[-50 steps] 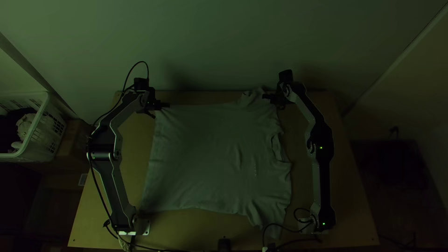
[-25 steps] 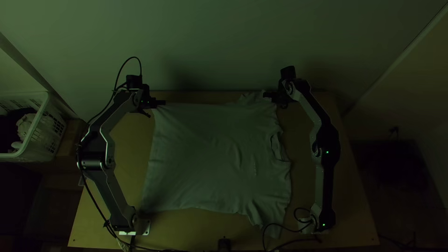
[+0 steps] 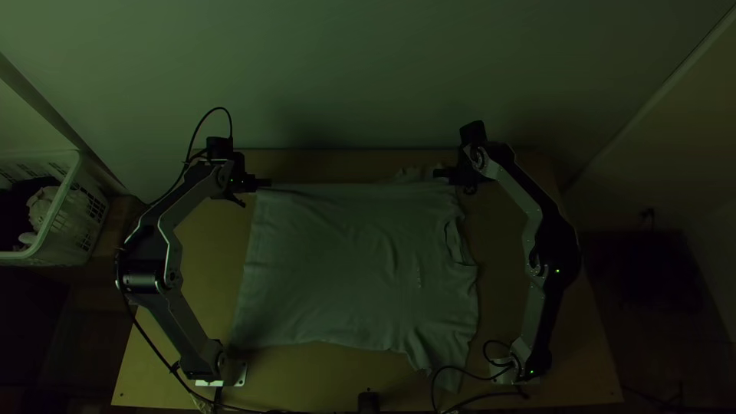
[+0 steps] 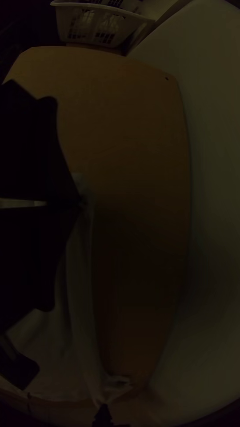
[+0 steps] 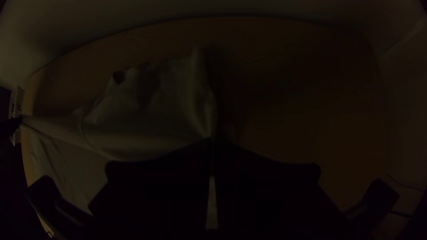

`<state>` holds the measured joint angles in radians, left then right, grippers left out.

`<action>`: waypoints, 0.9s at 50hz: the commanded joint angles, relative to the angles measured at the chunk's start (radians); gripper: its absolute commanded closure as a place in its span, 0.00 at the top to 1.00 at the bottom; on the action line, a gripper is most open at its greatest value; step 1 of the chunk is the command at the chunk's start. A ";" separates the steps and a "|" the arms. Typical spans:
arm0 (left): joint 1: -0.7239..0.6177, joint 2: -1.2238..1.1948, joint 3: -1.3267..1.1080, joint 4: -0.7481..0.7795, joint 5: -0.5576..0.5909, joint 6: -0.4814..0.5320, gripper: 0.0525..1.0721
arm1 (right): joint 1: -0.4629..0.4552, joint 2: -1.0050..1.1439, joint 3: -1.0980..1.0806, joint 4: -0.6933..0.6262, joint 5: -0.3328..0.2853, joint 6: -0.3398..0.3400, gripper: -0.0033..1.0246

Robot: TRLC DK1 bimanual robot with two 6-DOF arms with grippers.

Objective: Fold the t-shirt

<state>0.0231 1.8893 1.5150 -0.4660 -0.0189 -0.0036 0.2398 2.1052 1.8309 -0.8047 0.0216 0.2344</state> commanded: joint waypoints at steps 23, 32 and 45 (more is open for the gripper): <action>0.001 -0.228 -0.260 0.044 -0.009 -0.013 0.02 | 0.058 -0.344 -0.435 0.108 0.061 0.003 0.03; 0.001 -0.294 -0.357 0.070 -0.007 -0.009 0.02 | 0.058 -0.410 -0.533 0.136 0.063 0.005 0.03; 0.000 -0.334 -0.444 0.098 -0.007 -0.007 0.02 | 0.076 -0.473 -0.644 0.170 0.070 0.019 0.03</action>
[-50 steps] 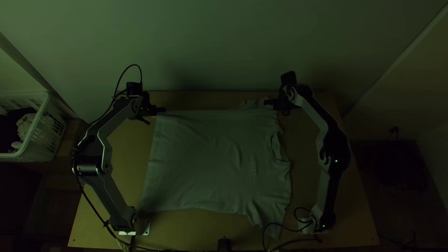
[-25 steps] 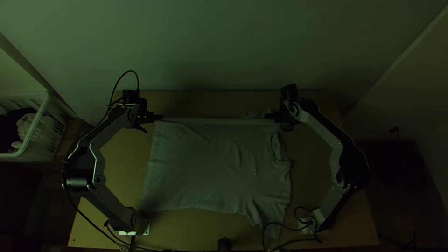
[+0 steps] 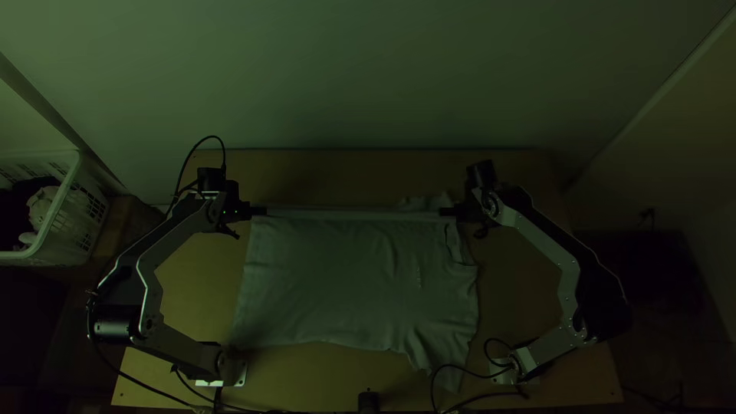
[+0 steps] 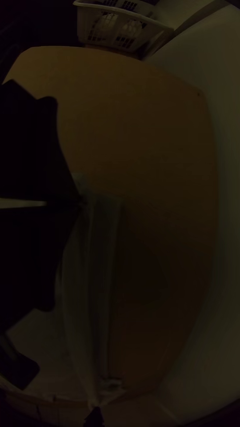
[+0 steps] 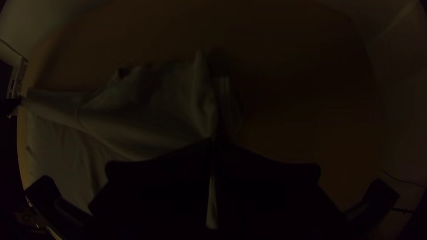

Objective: Fold the t-shirt

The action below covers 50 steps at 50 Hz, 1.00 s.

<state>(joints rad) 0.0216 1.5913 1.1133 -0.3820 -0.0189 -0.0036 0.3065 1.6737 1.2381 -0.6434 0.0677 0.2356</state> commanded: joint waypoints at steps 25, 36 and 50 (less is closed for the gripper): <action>-0.028 -0.031 -0.125 0.078 -0.009 -0.019 0.03 | 0.039 -0.089 -0.207 0.083 0.029 0.045 0.03; -0.028 -0.010 -0.156 0.097 -0.007 -0.049 0.53 | 0.040 -0.094 -0.259 0.102 0.035 0.045 0.23; -0.023 -0.088 -0.141 0.057 0.051 -0.056 0.95 | 0.016 -0.244 -0.307 0.099 0.040 0.059 0.64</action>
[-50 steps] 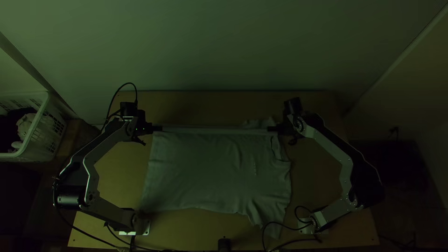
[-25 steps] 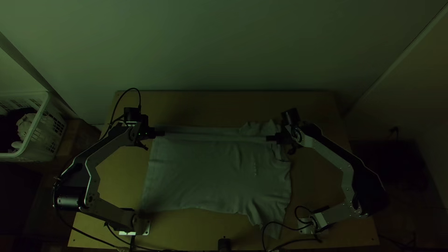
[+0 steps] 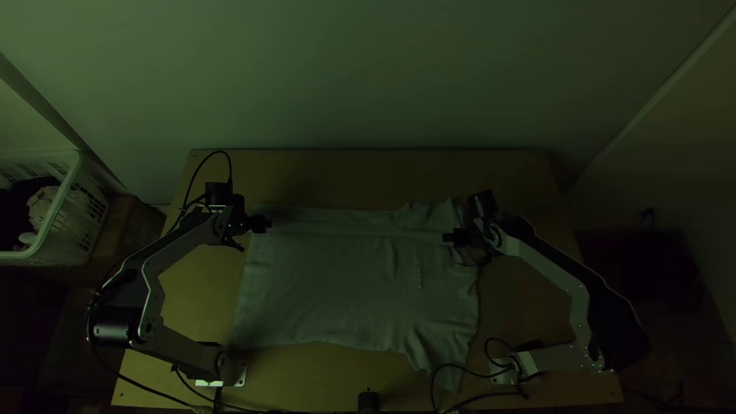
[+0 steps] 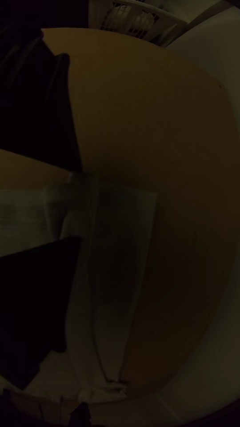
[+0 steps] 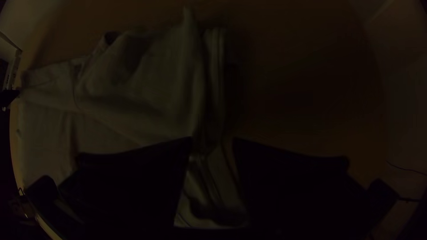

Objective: Fold the t-shirt

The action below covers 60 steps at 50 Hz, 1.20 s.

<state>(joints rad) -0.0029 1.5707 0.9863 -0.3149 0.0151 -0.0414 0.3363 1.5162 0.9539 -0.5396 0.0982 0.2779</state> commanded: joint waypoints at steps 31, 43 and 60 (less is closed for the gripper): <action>0.014 -0.340 0.000 -0.348 0.120 0.103 0.95 | -0.026 -0.482 0.000 -0.323 0.009 0.041 0.81; 0.012 -0.492 -0.043 -0.536 0.118 0.160 0.95 | -0.014 -0.518 0.023 -0.491 0.008 0.041 0.91; -0.002 -0.679 -0.097 -0.828 0.100 0.239 0.95 | 0.041 -0.545 0.019 -0.645 -0.012 0.093 0.94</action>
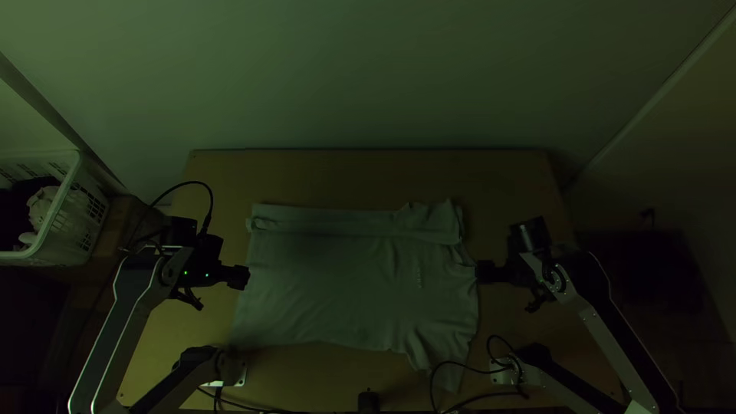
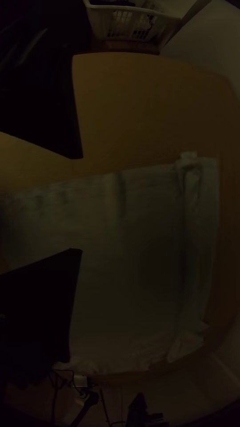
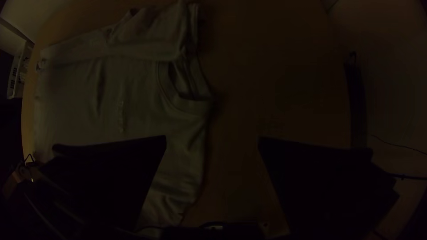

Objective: Fold the t-shirt

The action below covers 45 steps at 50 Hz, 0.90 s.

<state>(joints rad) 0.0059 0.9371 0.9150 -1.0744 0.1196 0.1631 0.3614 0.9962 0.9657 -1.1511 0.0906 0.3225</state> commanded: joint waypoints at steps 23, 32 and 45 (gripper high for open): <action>-0.066 -0.113 -0.100 -0.364 -0.075 0.118 0.95 | 0.037 -0.041 -0.019 -0.075 -0.121 0.151 0.94; -0.110 -0.113 -0.159 -0.391 -0.106 0.127 0.95 | 0.070 -0.031 -0.051 -0.073 -0.143 0.207 0.94; -0.132 -0.026 -0.214 -0.391 -0.195 0.154 0.95 | 0.073 -0.030 -0.097 -0.059 -0.215 0.271 0.94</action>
<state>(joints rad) -0.1184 0.8650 0.7277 -1.4494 -0.0654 0.2878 0.4255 0.9611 0.8948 -1.2125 -0.1070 0.5507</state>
